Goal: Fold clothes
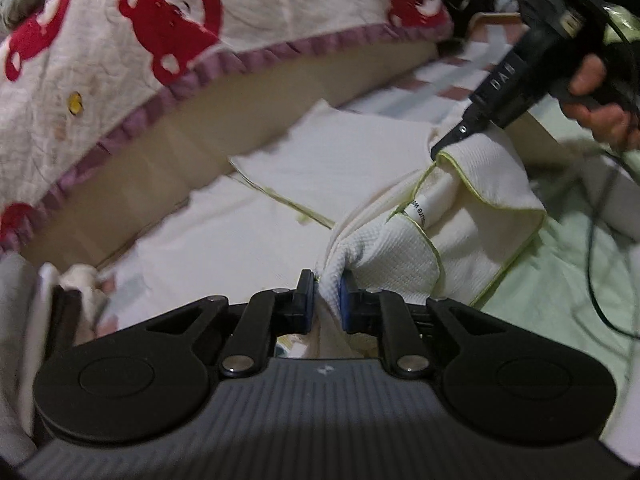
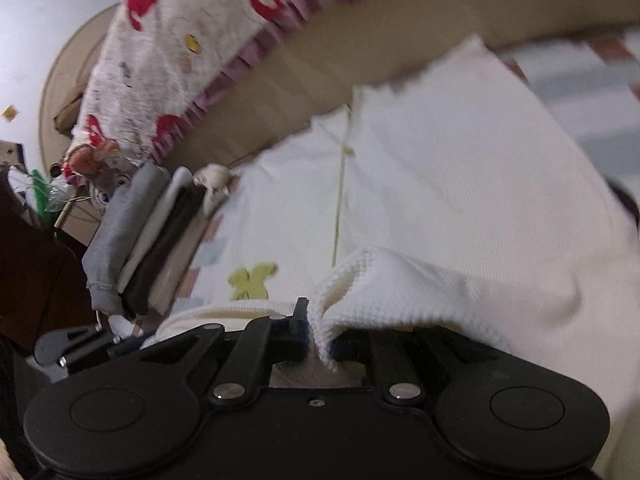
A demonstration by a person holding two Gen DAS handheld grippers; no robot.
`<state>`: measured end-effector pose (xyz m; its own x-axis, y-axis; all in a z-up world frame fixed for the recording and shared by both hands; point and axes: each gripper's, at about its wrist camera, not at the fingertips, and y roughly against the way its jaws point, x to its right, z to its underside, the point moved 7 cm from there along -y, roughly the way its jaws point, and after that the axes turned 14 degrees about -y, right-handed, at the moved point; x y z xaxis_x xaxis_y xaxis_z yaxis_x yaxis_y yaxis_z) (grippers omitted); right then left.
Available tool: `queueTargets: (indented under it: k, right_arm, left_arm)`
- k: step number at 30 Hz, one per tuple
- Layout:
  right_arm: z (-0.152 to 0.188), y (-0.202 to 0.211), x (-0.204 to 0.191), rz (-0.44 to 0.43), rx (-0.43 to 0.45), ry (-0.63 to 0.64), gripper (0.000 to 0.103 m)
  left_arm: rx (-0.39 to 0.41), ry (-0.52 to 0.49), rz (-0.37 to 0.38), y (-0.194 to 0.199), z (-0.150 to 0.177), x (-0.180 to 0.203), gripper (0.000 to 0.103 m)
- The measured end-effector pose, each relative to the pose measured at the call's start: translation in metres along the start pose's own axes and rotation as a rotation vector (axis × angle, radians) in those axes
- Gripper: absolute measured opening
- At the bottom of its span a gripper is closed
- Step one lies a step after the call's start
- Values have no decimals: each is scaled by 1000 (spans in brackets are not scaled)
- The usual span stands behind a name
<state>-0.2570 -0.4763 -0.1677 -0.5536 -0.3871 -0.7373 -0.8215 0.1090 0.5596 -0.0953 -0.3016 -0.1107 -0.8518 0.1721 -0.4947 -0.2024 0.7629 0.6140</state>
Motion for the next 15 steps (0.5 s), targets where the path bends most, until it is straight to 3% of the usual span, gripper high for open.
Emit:
queueTargets:
  k: [6,15]
  right_arm:
    - [-56,-21,-1,-43,79,45,12]
    - [-170,-73,-36,36,74,194,12]
  left_arm:
    - [13,-72,-48,-39,-33,-45,12]
    - [-23,-162,-112,-121,-79,-132,12]
